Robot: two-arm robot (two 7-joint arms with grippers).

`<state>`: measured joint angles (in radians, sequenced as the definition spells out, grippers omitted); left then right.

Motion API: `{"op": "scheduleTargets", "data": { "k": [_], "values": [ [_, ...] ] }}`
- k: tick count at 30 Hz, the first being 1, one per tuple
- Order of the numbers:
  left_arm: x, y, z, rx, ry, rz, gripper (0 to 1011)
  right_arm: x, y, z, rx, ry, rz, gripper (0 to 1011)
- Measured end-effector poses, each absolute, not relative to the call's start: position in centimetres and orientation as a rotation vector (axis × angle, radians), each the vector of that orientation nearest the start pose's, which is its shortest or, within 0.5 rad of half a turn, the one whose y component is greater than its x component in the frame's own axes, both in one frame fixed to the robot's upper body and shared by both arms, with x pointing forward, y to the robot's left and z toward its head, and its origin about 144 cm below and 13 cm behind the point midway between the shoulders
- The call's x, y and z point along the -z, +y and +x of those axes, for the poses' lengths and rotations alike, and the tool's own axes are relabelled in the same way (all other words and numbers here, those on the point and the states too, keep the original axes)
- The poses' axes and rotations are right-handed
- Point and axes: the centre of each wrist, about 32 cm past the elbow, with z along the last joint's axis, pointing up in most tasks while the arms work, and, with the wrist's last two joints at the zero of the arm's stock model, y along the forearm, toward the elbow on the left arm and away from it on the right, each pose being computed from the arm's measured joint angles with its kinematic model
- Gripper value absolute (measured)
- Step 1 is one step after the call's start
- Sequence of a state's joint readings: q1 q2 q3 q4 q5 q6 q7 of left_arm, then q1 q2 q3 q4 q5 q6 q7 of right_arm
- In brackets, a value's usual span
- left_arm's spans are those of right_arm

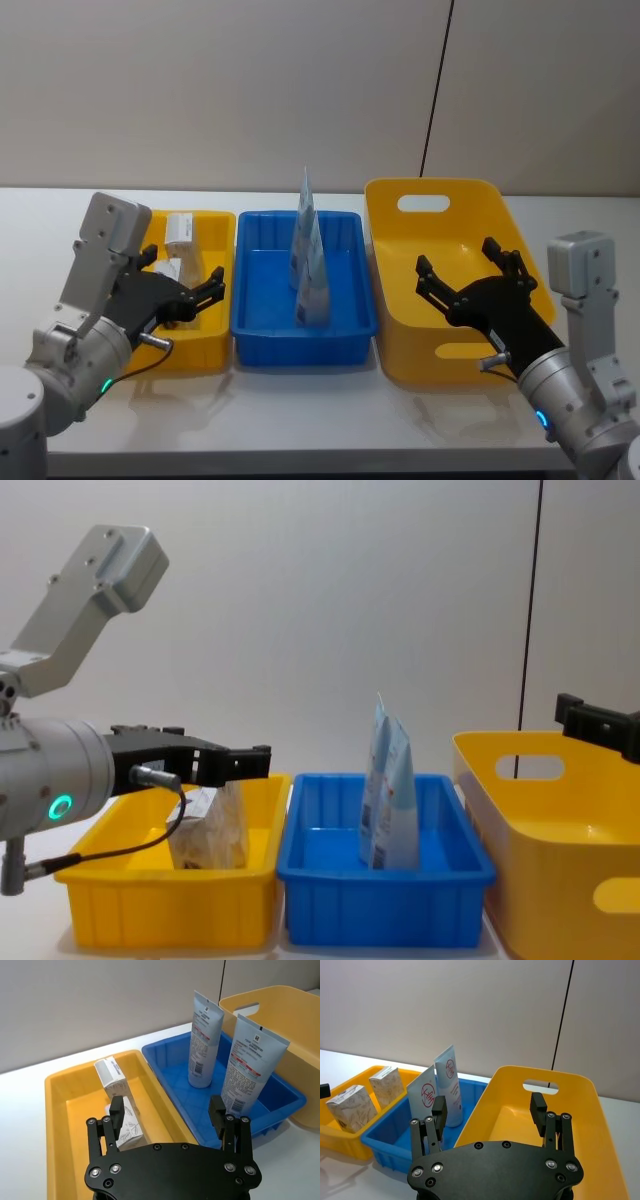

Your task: Bimanual collaborative sorting of washing and personal care products

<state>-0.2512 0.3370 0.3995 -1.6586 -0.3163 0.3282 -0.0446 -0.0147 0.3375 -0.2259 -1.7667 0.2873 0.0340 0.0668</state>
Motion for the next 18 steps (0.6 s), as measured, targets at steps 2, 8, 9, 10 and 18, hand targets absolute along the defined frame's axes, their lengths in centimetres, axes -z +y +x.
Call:
{"op": "scheduleTargets", "data": {
  "k": [2, 8, 9, 10, 18],
  "values": [
    [-122.5, 19.63, 49.88, -1.137, 0.024, 0.176, 1001, -118.87, -23.71, 44.33, 1.229, -0.075, 0.026, 1000],
    [-122.43, 19.52, 50.14, -1.152, 0.088, 0.173, 1002, -118.87, -23.71, 44.33, 1.229, -0.075, 0.026, 1000],
    [-122.39, 19.52, 50.22, -1.157, 0.101, 0.172, 1001, -118.87, -23.71, 44.33, 1.229, -0.075, 0.026, 1000],
    [-122.37, 19.53, 50.27, -1.161, 0.107, 0.171, 1002, -118.87, -23.71, 44.33, 1.229, -0.075, 0.026, 1000],
    [-122.2, 19.45, 50.64, -1.19, 0.154, 0.167, 1002, -118.87, -23.71, 44.33, 1.229, -0.075, 0.026, 1000]
  ]
}}
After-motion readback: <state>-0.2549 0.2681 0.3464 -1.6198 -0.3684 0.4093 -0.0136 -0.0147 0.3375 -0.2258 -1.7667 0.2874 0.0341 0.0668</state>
